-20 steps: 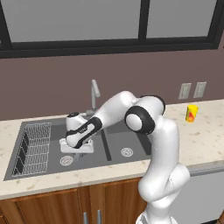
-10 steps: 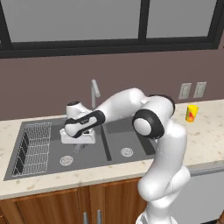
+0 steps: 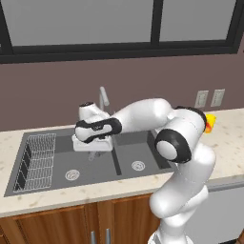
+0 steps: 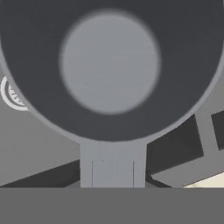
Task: Move any existing items from the left basin to the right basin for drying. Then move the cup from the counter to the left basin of the sink for washing.
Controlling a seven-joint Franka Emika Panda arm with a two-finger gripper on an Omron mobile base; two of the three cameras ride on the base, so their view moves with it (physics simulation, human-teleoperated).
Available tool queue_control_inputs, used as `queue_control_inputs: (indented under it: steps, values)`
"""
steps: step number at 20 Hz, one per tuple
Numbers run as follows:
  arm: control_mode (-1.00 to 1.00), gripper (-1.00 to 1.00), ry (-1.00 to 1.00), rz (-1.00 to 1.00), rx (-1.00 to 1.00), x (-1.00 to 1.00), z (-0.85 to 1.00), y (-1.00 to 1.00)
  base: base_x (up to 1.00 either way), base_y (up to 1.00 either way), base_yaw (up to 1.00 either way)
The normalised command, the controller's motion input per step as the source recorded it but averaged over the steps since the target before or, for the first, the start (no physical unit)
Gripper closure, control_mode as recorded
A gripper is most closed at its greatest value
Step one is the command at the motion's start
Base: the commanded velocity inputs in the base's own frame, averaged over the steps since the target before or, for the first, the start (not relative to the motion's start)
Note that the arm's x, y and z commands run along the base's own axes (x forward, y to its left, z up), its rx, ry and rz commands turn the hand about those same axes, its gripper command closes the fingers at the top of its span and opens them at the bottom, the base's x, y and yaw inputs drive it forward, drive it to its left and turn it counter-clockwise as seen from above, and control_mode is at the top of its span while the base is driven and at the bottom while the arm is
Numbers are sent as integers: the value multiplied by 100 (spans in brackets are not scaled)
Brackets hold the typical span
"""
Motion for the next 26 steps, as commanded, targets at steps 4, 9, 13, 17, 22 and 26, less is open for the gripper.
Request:
queue_control_inputs:
  steps: [4,9,13,17,22,26]
  values:
    - [-100,100,0,0,0,-21,34,-50,0,0,0]
    - [-100,100,0,-1,0,-15,26,-55,0,0,0]
    - [-100,100,0,0,0,-8,5,-61,0,0,0]
    - [-100,100,0,0,0,-1,0,-68,0,0,0]
    - [-100,100,0,0,0,0,0,-67,0,0,0]
    - [-100,100,0,0,1,12,-1,-56,0,0,0]
